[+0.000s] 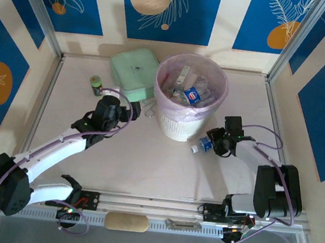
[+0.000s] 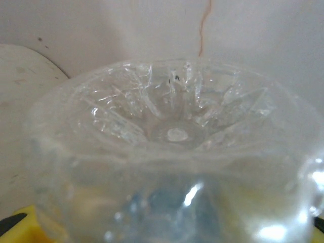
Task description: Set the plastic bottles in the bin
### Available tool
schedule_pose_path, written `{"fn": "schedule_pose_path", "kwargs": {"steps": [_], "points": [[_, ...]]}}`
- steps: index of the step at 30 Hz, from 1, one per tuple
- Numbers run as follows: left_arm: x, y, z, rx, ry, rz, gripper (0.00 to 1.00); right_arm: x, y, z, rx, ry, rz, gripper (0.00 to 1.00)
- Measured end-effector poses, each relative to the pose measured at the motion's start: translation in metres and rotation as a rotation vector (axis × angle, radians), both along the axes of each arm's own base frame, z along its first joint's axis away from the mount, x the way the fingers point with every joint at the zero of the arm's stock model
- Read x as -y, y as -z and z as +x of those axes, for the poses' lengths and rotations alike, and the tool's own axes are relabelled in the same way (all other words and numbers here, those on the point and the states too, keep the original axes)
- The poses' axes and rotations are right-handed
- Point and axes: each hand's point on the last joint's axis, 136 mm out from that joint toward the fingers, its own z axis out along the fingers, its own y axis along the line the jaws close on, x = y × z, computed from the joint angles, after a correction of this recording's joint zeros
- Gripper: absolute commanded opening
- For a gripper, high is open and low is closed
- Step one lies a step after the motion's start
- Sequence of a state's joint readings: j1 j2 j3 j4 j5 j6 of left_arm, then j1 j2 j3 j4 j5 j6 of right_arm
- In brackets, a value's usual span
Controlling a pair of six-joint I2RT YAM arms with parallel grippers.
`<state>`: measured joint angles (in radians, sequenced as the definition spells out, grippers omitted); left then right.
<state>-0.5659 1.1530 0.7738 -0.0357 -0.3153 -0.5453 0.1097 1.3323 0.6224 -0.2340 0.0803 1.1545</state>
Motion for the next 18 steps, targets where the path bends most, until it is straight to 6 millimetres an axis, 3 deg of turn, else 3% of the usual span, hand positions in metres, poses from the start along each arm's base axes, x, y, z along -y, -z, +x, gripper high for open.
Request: {"fn": "schedule_pose_path", "kwargs": {"steps": [2,5,10,18], "points": [[-0.002,0.001,0.001,-0.001,-0.006,0.001,1.0,0.008,-0.015,0.0,0.035,0.005,-0.022,0.51],[-0.009,0.002,0.001,-0.001,-0.021,0.001,1.0,0.025,-0.056,0.006,0.133,0.018,-0.076,0.51],[-0.018,0.002,0.001,0.007,-0.046,-0.009,1.0,0.053,-0.152,0.012,0.367,0.034,-0.211,0.51],[-0.023,0.009,0.001,-0.012,-0.053,-0.037,1.0,0.059,-0.281,0.014,0.644,-0.042,-0.377,0.52]]}}
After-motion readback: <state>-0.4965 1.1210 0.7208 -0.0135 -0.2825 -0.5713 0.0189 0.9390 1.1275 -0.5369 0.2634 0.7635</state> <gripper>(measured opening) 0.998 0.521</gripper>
